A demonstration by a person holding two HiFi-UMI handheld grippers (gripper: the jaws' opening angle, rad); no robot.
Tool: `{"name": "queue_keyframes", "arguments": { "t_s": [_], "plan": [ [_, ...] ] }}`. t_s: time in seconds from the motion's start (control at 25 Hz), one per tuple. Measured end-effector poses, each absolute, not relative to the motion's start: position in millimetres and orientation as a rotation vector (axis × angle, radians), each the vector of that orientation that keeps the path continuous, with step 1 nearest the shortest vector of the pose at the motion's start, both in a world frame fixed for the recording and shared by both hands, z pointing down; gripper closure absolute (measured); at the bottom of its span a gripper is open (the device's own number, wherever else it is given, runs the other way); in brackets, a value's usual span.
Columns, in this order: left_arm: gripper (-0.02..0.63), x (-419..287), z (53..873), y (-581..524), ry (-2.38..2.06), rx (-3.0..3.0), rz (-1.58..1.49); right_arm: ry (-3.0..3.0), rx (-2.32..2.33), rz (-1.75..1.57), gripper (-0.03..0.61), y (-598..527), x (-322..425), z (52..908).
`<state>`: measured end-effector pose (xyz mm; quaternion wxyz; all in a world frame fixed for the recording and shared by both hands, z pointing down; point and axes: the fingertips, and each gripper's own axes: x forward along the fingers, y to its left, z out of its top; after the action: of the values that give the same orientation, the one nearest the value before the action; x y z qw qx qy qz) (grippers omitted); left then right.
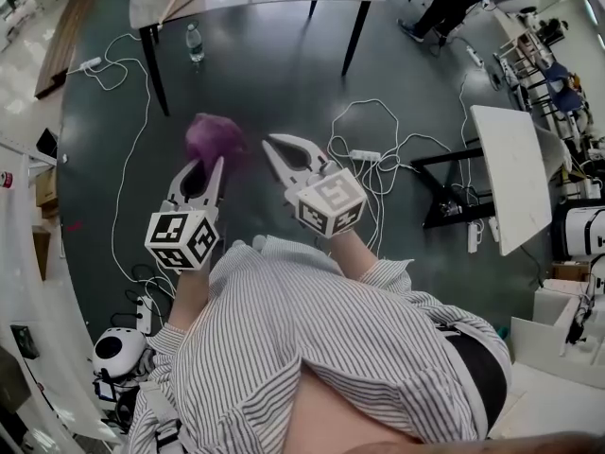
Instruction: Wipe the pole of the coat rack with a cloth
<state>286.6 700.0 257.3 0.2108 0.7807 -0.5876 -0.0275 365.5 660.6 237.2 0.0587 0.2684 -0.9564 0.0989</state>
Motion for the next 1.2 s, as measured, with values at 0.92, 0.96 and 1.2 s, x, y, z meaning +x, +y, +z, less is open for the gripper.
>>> {"name": "queue_keyframes", "arguments": {
  "t_s": [0.92,0.96,1.2],
  "plan": [
    [0.534,161,272,533,-1.561,2.175,-0.072,-2.856,0.851,0.373,0.565,491,242,266],
    [0.534,151,271,522,-1.557,2.183,-0.07,-2.856,0.857,0.375,0.565,481,233,266],
    [0.534,101,269,466,-1.511,2.231,-0.03,-2.875,0.87,0.364,0.565,430,179,261]
  ]
}}
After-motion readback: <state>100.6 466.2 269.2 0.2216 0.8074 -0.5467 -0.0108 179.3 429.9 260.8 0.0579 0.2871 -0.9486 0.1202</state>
